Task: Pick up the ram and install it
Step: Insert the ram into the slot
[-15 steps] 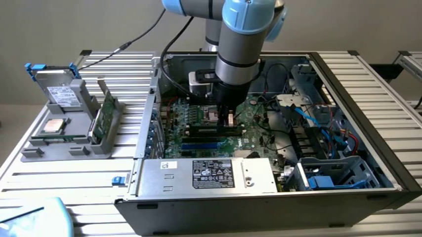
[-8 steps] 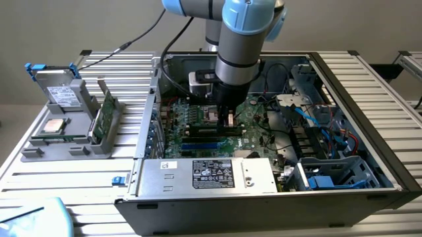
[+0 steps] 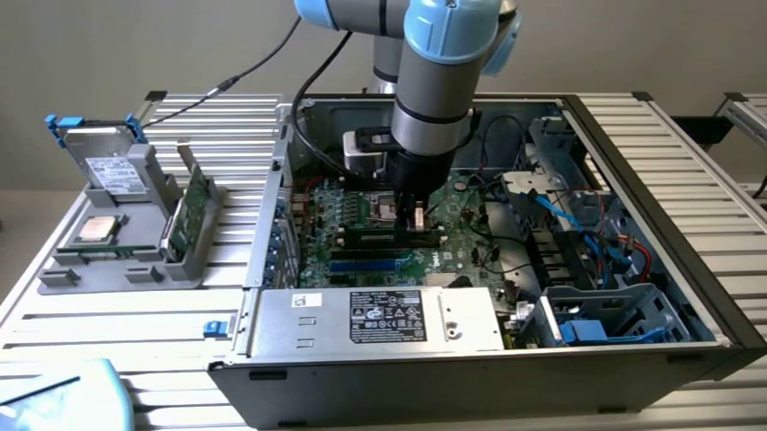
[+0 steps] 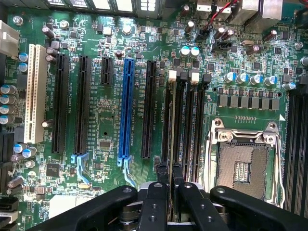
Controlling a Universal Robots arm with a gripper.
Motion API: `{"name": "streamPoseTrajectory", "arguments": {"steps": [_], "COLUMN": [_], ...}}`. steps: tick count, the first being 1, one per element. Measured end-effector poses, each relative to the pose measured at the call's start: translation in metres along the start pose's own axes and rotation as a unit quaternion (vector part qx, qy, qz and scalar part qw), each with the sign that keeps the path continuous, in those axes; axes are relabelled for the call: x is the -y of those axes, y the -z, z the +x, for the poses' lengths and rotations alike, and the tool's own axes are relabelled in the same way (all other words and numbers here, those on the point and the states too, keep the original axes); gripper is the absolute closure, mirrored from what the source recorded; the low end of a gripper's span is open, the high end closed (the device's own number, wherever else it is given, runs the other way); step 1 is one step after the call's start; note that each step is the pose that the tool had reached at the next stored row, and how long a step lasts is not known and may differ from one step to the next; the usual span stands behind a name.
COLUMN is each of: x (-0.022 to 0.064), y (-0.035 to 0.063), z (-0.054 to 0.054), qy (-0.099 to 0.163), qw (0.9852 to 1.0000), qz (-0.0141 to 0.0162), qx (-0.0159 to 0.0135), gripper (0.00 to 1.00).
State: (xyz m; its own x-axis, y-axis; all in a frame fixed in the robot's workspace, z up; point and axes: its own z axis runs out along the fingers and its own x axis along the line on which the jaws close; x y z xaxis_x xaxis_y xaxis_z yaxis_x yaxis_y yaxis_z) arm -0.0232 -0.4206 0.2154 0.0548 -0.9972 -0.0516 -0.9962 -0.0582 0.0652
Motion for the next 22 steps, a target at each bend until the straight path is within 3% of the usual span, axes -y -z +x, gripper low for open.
{"name": "streamPoseTrajectory", "arguments": {"steps": [7,8,12,14,15,17,19,22], "x": [0.0,0.0,0.0,0.0,0.0,0.0,-0.0001,-0.0019], "y": [-0.0001,-0.0001,0.0,0.0,0.0,0.0,0.0009,0.0119], "z": [0.0,0.0,0.0,0.0,0.0,0.0,0.0,-0.002], "qy": [0.0,0.0,0.0,0.0,0.0,0.0,0.0,0.0], "qw": [1.0,1.0,1.0,1.0,1.0,1.0,1.0,1.0], "qz": [0.0,0.0,0.0,0.0,0.0,0.0,-0.0001,0.0], "qx": [0.0001,0.0001,0.0,0.0,0.0,0.0,-0.0002,-0.0001], "gripper": [0.84,0.72,0.6,0.49,0.49,0.36,0.36,0.36]}}
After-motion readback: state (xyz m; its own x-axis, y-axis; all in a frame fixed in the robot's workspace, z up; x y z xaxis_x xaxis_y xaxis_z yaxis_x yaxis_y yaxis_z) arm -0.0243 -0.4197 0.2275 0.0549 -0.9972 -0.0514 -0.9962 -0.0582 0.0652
